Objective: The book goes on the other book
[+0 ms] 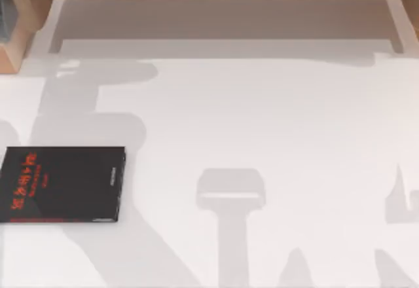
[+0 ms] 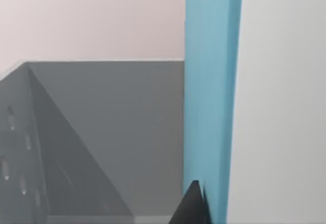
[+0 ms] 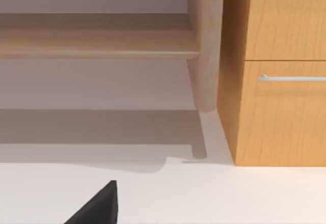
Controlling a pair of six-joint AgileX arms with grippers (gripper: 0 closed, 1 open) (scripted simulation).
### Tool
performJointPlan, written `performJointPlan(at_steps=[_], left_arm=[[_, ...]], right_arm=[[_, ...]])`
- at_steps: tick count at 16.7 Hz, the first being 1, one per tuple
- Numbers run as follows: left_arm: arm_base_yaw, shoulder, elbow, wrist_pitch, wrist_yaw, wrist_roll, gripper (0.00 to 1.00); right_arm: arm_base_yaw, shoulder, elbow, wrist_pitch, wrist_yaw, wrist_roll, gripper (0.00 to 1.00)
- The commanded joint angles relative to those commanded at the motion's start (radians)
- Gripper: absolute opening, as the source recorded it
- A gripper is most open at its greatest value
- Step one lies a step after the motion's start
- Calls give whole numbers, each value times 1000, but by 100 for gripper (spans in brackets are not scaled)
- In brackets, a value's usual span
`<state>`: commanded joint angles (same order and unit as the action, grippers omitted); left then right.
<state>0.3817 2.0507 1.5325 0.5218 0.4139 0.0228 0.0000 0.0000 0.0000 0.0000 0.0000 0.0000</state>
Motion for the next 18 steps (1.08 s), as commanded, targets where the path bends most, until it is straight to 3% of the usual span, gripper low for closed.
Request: performJointPlan(at_steps=[4, 10, 14, 18], left_arm=[[-17, -176, -152, 6, -77, 118, 0], [-95, -575, -570, -19, -278, 450, 0], [-213, -815, -878, -65, -423, 732, 0], [-398, -974, -1138, -122, -536, 1016, 0]], right_arm=[[0, 0, 0, 0, 0, 0, 100], [0, 0, 0, 0, 0, 0, 100], [0, 0, 0, 0, 0, 0, 100], [0, 0, 0, 0, 0, 0, 100]])
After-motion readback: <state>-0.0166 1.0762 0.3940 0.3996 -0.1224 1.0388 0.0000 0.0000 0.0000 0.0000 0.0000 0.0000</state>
